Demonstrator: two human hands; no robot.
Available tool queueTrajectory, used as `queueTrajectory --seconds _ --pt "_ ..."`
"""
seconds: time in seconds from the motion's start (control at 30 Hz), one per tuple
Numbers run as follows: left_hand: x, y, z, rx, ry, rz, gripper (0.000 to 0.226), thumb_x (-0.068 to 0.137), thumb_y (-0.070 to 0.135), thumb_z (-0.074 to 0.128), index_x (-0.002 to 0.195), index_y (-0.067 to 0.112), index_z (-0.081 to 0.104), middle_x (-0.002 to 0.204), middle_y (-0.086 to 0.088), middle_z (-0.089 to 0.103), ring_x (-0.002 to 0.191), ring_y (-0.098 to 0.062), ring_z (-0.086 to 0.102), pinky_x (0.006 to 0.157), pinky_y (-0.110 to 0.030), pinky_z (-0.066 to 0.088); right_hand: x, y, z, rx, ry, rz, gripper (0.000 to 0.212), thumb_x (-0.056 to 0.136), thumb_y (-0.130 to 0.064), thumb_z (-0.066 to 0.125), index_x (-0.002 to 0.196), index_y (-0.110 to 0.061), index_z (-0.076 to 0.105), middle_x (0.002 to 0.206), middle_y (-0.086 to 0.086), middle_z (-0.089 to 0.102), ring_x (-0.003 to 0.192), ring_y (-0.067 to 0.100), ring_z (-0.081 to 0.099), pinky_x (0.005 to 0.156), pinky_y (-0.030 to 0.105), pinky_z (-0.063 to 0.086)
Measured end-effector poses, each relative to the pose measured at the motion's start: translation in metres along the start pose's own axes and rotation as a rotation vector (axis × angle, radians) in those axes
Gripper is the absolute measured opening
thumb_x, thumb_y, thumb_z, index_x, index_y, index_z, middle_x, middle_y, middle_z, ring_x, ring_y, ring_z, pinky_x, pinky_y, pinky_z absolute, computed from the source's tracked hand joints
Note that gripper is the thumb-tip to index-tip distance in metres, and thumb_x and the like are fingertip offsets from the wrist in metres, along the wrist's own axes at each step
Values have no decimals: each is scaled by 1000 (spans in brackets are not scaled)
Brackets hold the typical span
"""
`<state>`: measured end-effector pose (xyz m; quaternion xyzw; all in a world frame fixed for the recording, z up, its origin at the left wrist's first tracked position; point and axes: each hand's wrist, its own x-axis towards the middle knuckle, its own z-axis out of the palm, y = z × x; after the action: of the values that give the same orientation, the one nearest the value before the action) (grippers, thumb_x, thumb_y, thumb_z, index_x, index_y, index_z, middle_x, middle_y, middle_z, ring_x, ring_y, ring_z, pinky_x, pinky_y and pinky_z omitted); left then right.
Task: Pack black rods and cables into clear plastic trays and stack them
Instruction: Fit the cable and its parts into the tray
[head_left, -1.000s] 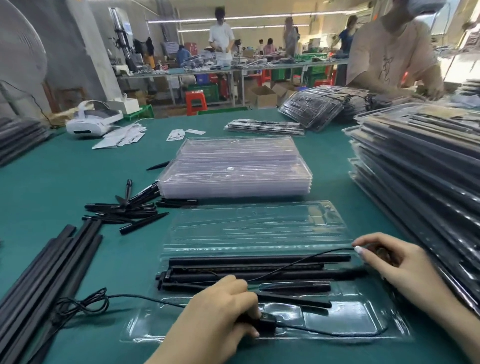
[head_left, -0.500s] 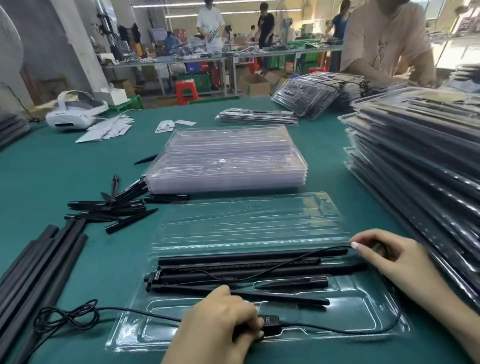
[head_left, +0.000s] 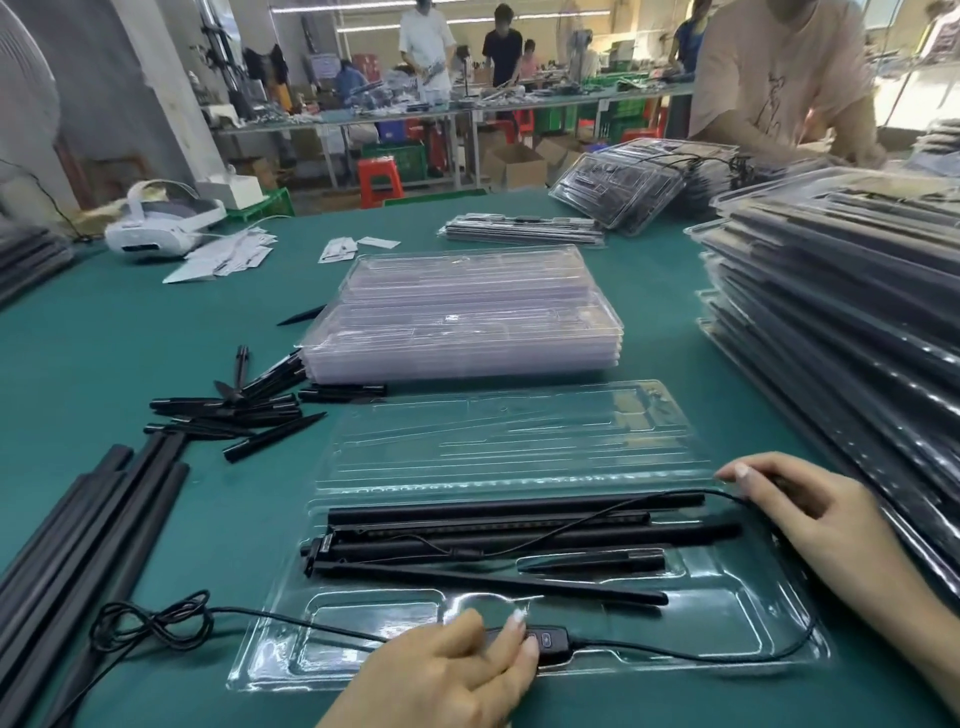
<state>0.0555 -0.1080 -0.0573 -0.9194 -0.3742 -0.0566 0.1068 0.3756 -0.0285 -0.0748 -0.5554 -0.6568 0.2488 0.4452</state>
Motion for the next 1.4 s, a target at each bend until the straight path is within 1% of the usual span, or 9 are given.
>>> queueTrajectory --seconds 0.2,0.27,0.37,0.53,0.67,0.87,0.93,1.07,1.4 --pt "11 -13 -13 -524 127 -334 51 88 54 43 136 38 48 131 27 52 115 4 43 95 -16 30 -1 5 -2 -4 1 12 29 74 -48 61 99 -35 68 88 -6 70 79 23 66 73 21 48" --pt "25 -9 1 -367 39 -360 79 81 78 20 149 43 1 156 25 0 143 1 -3 115 -24 1 -3 6 -3 -39 -7 24 29 75 -43 65 104 -39 66 87 -7 67 73 28 63 66 18 46" --pt "41 -1 19 -289 -179 -341 99 61 95 4 132 44 -42 146 18 -41 131 -2 -44 111 -47 -26 -4 6 1 -90 -10 8 34 76 -34 73 106 -45 61 87 -11 64 62 30 61 56 29 48" --pt "38 -12 25 -231 -224 -376 98 65 94 4 142 42 -26 152 14 -33 139 -4 -32 108 -57 -21 7 6 17 -115 34 -58 39 75 -17 79 94 -47 61 82 -10 65 59 26 57 58 15 40" --pt "32 -17 17 -123 -381 -468 88 82 83 9 137 28 51 141 -1 50 126 -19 51 92 -54 23 17 2 32 -46 -33 -100 32 80 -18 74 93 -45 62 81 -8 64 61 9 55 62 15 41" --pt "29 -17 12 -70 -471 -481 66 83 82 8 134 56 39 137 3 55 122 -18 55 91 -53 20 15 8 0 -420 -179 -464 66 85 16 42 111 -41 63 129 -17 51 111 4 52 95 16 38" --pt "32 -18 5 -130 -467 -479 58 81 84 8 131 65 33 146 3 45 131 -17 45 98 -53 14 10 14 -19 -654 -266 -677 58 88 1 34 115 -42 61 141 -16 44 113 7 47 94 22 38" --pt "41 -22 20 -374 -172 -452 58 70 87 8 127 74 4 146 29 -35 133 5 -37 104 -55 -31 6 18 -37 -758 -356 -762 49 100 -25 21 115 -41 66 137 -18 51 116 4 46 89 27 40" --pt "56 -25 37 -344 -210 -452 52 77 81 4 123 75 -20 143 33 -35 132 -1 -41 98 -66 -30 12 -6 -37 -434 -325 -686 36 98 -19 39 125 -32 59 128 -12 58 114 11 55 94 19 42"
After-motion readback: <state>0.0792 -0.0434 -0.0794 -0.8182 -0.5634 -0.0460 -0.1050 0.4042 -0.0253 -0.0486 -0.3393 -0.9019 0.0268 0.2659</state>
